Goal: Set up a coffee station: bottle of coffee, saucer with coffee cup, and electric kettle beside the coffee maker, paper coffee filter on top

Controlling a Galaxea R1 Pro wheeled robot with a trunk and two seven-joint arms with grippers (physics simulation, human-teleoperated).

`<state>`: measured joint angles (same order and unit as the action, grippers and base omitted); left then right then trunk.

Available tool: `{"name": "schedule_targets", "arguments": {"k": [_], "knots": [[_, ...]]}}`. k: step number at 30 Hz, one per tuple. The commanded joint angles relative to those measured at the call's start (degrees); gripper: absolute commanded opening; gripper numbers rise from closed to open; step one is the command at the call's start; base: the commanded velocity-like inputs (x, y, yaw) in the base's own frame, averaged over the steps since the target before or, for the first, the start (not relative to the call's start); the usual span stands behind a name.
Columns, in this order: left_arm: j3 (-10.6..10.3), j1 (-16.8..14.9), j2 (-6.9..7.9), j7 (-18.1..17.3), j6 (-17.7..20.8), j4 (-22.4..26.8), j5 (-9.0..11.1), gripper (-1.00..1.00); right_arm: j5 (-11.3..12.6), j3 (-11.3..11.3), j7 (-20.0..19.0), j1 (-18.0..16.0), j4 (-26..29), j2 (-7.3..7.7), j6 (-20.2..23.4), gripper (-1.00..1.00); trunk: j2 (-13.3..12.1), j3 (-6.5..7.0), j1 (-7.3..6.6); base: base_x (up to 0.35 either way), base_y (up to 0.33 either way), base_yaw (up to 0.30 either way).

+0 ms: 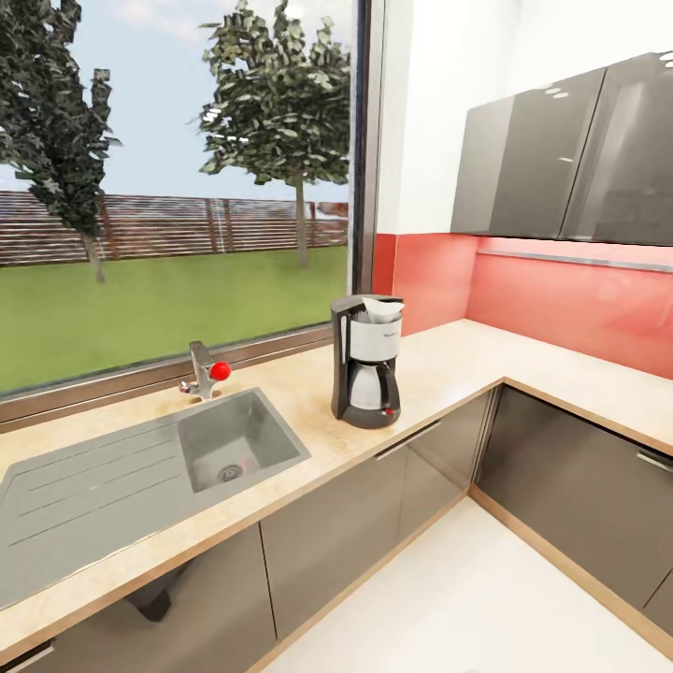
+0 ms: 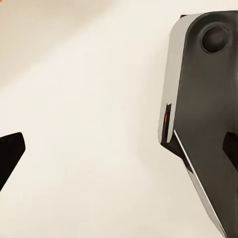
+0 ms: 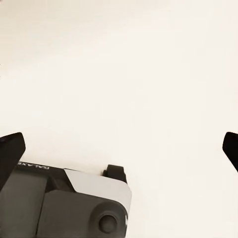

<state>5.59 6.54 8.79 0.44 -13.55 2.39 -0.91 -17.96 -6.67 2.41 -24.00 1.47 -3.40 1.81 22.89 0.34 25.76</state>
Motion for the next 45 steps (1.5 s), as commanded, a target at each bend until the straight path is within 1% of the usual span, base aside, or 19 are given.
{"name": "schedule_targets", "arguments": {"k": [1, 2, 3, 6, 16, 28, 33, 39, 45], "knots": [[0.4, 0.1, -0.01, 0.0, -0.1, 0.1, -0.1, 1.0, -0.6, -0.5, 0.2, 0.0, 0.1, -0.09, 0.2, 1.0, 0.0, 0.0, 0.02, 0.0, 0.0, 0.0], [0.4, 0.1, -0.01, 0.0, -0.1, 0.1, -0.1, 1.0, -0.5, -0.5, 0.3, 0.0, 0.1, -0.15, 0.3, 1.0, 0.0, 0.0, 0.02, 0.0, 0.0, 0.0], [0.4, 0.1, -0.01, 0.0, 0.0, 0.1, -0.1, 1.0, -0.5, -0.5, 0.2, 0.0, 0.1, -0.61, 0.5, 1.0, 0.0, 0.0, 0.02, 0.0, 0.0, 0.0], [0.4, 0.1, -0.01, 0.1, 0.0, 0.2, -0.1, 1.0, -0.5, -0.5, 0.2, 0.0, 0.0, -0.81, 0.5, 1.0, 0.0, 0.0, 0.02, 0.0, 0.0, 0.0], [0.1, 0.1, -0.05, 0.1, 0.1, 0.4, 0.1, 1.0, -0.5, -0.5, 0.2, 0.0, 0.0, -0.88, 0.6, 1.0, 0.0, 0.0, 0.02, 0.0, 0.0, 0.037], [0.1, 0.0, -0.16, 0.1, 0.0, 0.5, 0.2, 1.0, -0.6, -0.5, 0.1, 0.0, 0.0, -0.83, 0.6, 1.0, 0.0, 0.0, 0.02, -0.002, 0.0, 0.265], [0.1, 0.0, -0.14, 0.1, 0.0, 0.5, 0.2, 1.0, -0.6, -0.5, 0.1, 0.0, 0.0, -0.83, 0.6, 1.0, 0.0, 0.0, 0.02, -0.198, 0.009, 0.278], [0.1, 0.0, -0.1, 0.1, 0.1, 0.5, 0.2, 1.0, -0.6, -0.5, 0.1, 0.0, 0.0, -0.87, 0.6, 1.0, 0.0, 0.0, 0.02, -0.273, 0.173, 0.279], [0.1, 0.0, -0.09, 0.1, 0.2, 0.5, 0.2, 1.0, -0.6, -0.5, 0.1, 0.0, 0.0, -0.87, 0.6, 1.0, 0.0, 0.0, 0.02, -0.155, 0.27, 0.28]]}}
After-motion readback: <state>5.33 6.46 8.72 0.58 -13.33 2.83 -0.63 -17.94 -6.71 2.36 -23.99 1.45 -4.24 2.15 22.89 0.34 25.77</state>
